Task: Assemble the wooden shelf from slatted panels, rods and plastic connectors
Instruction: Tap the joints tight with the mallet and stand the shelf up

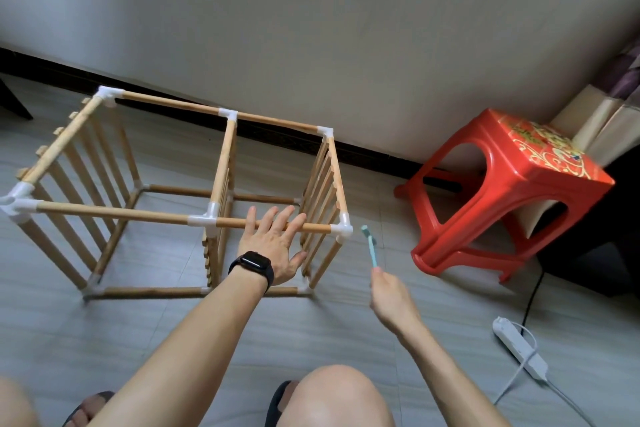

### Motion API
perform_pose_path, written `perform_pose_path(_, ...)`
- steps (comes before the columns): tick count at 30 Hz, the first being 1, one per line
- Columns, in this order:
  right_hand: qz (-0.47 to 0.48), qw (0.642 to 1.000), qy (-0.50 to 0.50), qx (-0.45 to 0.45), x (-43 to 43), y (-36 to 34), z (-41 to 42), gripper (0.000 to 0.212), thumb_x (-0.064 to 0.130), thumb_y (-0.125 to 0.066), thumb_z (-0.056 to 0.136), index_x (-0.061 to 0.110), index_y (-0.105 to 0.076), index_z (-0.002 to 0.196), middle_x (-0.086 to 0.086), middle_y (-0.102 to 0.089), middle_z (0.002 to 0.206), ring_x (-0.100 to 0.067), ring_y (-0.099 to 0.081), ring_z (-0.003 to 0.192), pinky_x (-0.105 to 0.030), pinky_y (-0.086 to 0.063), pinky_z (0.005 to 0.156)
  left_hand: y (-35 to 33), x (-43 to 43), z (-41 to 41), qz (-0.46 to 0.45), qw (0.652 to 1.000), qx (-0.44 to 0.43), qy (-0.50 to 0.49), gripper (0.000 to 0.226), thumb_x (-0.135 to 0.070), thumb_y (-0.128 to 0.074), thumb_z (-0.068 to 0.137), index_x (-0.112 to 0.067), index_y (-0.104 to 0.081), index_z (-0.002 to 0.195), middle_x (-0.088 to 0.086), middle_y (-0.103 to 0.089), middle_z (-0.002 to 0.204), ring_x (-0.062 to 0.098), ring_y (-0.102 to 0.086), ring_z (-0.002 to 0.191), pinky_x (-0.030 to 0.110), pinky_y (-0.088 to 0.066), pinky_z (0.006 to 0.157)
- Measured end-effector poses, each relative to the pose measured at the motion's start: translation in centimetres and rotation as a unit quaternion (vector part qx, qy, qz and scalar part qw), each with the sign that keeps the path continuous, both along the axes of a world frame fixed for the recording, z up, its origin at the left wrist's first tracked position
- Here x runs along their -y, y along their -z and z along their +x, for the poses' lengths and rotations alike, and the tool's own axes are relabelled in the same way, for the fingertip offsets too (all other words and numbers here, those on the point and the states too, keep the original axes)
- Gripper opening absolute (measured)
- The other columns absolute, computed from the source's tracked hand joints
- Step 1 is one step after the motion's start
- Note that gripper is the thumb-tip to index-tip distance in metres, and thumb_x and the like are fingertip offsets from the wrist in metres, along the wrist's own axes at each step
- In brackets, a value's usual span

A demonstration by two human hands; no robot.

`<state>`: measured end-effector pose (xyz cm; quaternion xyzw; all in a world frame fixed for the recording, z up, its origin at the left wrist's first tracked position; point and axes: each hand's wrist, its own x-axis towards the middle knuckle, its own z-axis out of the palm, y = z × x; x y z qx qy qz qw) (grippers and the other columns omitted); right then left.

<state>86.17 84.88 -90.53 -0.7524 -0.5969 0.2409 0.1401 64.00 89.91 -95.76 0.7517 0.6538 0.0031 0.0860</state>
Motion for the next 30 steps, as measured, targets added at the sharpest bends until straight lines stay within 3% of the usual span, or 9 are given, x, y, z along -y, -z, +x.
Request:
perform_pose_path(5,0.223,0.962,0.087,-0.131,0.2,-0.7,0.7,0.046,0.04,-0.026,0.107,0.016,-0.047,0.074,-0.001,-0.055,0.063,-0.015,-0.053,0.063,-0.038,-0.036,0.065,0.1,-0.1,0.1,-0.001,1.0,-0.005,0.001,0.077,-0.065,-0.034,0.097,-0.037,0.007,0.157,-0.004,0.008,0.167,0.025,0.004,0.154,0.059,0.013,0.118)
perform_pose_path(9,0.014,1.0,0.017,-0.017,-0.7,0.4,-0.1,0.045,0.041,-0.022,0.108,0.019,-0.044,0.075,-0.01,-0.062,0.087,-0.036,-0.056,0.088,-0.04,-0.042,0.077,0.1,-0.1,0.1,-0.002,1.0,-0.008,0.0,0.079,-0.067,-0.035,0.096,-0.037,0.007,0.157,-0.004,0.007,0.167,0.026,0.003,0.154,0.059,0.012,0.118)
perform_pose_path(12,0.211,0.97,0.089,-0.085,-1.0,-1.1,-0.5,0.044,0.043,-0.024,0.107,0.013,-0.048,0.085,-0.008,-0.061,0.073,-0.041,-0.059,0.081,-0.038,-0.033,0.066,0.2,-0.1,0.1,0.001,1.0,-0.012,0.0,0.081,-0.067,-0.037,0.095,-0.036,0.006,0.157,-0.003,0.005,0.167,0.026,0.002,0.154,0.059,0.012,0.118)
perform_pose_path(14,0.256,0.955,0.1,-0.107,-0.7,-1.0,-0.8,0.047,0.046,-0.022,0.106,0.011,-0.048,0.088,-0.006,-0.059,0.068,-0.039,-0.059,0.073,-0.037,-0.033,0.063,0.2,-0.2,0.0,0.0,1.0,-0.012,0.001,0.082,-0.067,-0.038,0.095,-0.036,0.006,0.157,-0.003,0.005,0.167,0.026,0.002,0.154,0.059,0.012,0.118)
perform_pose_path(17,0.013,0.999,0.033,-0.001,-0.8,0.6,-0.9,0.044,0.044,-0.018,0.107,0.017,-0.052,0.097,-0.016,-0.068,0.099,-0.041,-0.06,0.094,-0.042,-0.043,0.075,0.2,0.0,0.1,0.002,1.0,-0.019,-0.002,0.083,-0.068,-0.038,0.094,-0.036,0.007,0.156,-0.003,0.006,0.167,0.027,0.002,0.154,0.06,0.011,0.118)
perform_pose_path(22,0.179,0.98,0.053,-0.074,-1.0,-0.1,-0.8,0.042,0.037,-0.023,0.108,0.013,-0.051,0.087,-0.003,-0.059,0.067,-0.03,-0.059,0.069,-0.038,-0.033,0.062,0.1,-0.1,0.0,-0.001,1.0,-0.021,0.0,0.084,-0.068,-0.039,0.094,-0.035,0.006,0.157,-0.002,0.006,0.167,0.027,0.002,0.154,0.06,0.012,0.118)
perform_pose_path(25,-0.013,0.997,-0.004,0.071,-1.4,1.2,-0.5,0.05,0.042,-0.017,0.107,0.014,-0.058,0.107,-0.017,-0.068,0.109,-0.041,-0.06,0.105,-0.039,-0.041,0.077,0.2,0.0,0.1,0.002,1.0,-0.021,0.0,0.084,-0.068,-0.04,0.094,-0.035,0.006,0.157,-0.002,0.005,0.167,0.027,0.002,0.154,0.06,0.012,0.118)
perform_pose_path(26,-0.004,0.997,-0.006,0.076,-1.6,1.1,-0.1,0.05,0.042,-0.017,0.107,0.015,-0.058,0.103,-0.019,-0.067,0.112,-0.041,-0.059,0.106,-0.039,-0.039,0.077,0.1,-0.1,0.1,-0.002,1.0,-0.023,0.002,0.085,-0.068,-0.04,0.094,-0.035,0.007,0.157,-0.002,0.006,0.167,0.027,0.002,0.154,0.06,0.011,0.118)
perform_pose_path(30,0.226,0.973,-0.001,-0.054,-0.7,-1.7,-0.2,0.039,0.035,-0.026,0.108,0.018,-0.043,0.078,-0.003,-0.057,0.063,-0.017,-0.057,0.063,-0.033,-0.032,0.057,0.2,-0.2,0.1,0.001,1.0,-0.03,0.002,0.085,-0.068,-0.04,0.094,-0.035,0.008,0.156,-0.002,0.006,0.167,0.027,0.002,0.154,0.06,0.012,0.118)
